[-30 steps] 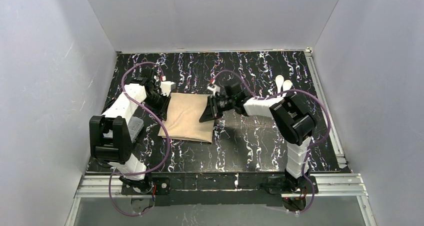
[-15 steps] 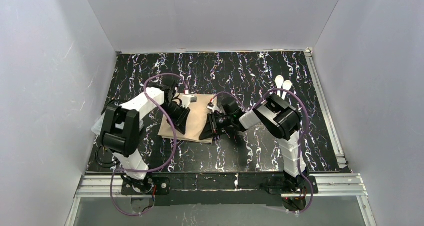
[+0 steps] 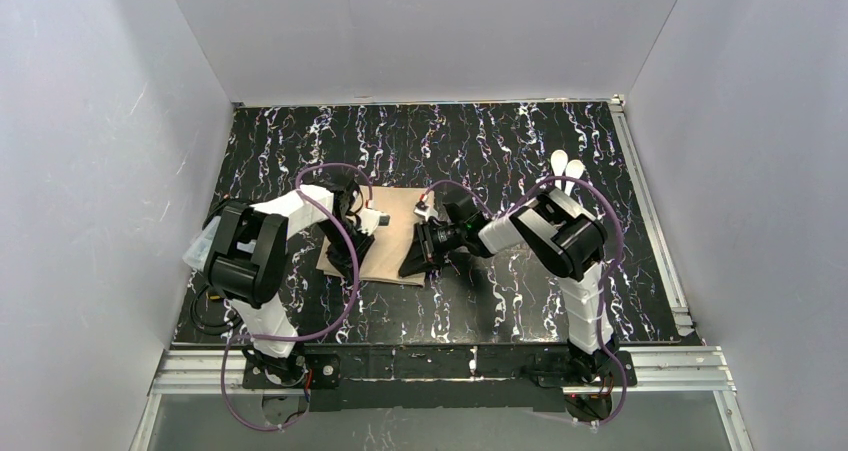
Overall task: Fold the napkin into a case and place the utensils inside
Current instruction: Smooth out the square-folded napkin at the center of the board, then pick up the top corner of the square folded napkin from the center of the board.
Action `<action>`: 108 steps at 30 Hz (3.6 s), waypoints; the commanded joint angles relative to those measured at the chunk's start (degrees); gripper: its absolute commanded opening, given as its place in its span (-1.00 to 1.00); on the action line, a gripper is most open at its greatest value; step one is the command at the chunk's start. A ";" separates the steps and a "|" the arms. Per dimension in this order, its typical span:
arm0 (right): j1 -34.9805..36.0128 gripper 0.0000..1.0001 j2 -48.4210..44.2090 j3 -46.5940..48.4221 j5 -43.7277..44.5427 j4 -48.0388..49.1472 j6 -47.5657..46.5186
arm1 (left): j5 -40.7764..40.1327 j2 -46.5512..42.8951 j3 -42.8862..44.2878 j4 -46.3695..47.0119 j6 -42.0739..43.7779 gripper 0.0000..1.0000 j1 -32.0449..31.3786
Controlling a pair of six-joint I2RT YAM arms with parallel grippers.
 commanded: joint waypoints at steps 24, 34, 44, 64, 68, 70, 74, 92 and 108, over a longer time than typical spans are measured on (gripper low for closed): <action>4.61 -0.64 4.13 7.75 2.75 3.39 8.50 | -5.61 -3.87 -1.69 3.51 2.13 -0.85 0.03; -3.19 -0.28 -6.41 13.42 3.03 -14.52 -1.05 | -6.02 -4.98 -0.83 3.06 2.88 -0.88 0.11; -13.27 -0.41 6.36 27.12 3.57 -29.40 -14.20 | -6.00 -5.26 -1.41 3.06 3.17 -0.88 0.08; -16.26 -0.58 -0.73 8.10 11.80 -23.07 -14.73 | -1.95 -5.41 5.79 -1.75 3.77 -0.81 0.06; -16.24 -0.49 -2.98 4.65 11.96 -21.04 -13.85 | 3.63 -6.73 15.26 -11.14 4.35 -0.31 1.08; -16.23 -0.42 -3.72 4.59 12.14 -20.91 -13.91 | 5.44 -7.25 19.67 -13.54 3.75 -0.16 2.82; -16.22 -0.33 -4.73 6.16 11.73 -20.00 -12.85 | 5.25 -2.89 28.26 -12.80 0.21 -0.10 6.25; -6.22 -0.22 -10.81 10.30 15.42 -21.62 -9.67 | 10.64 23.69 50.04 -6.48 -5.46 -0.38 9.46; -2.00 -0.33 -0.89 7.65 11.51 -9.58 -3.62 | 11.38 34.00 60.10 -1.79 -7.14 -0.12 7.49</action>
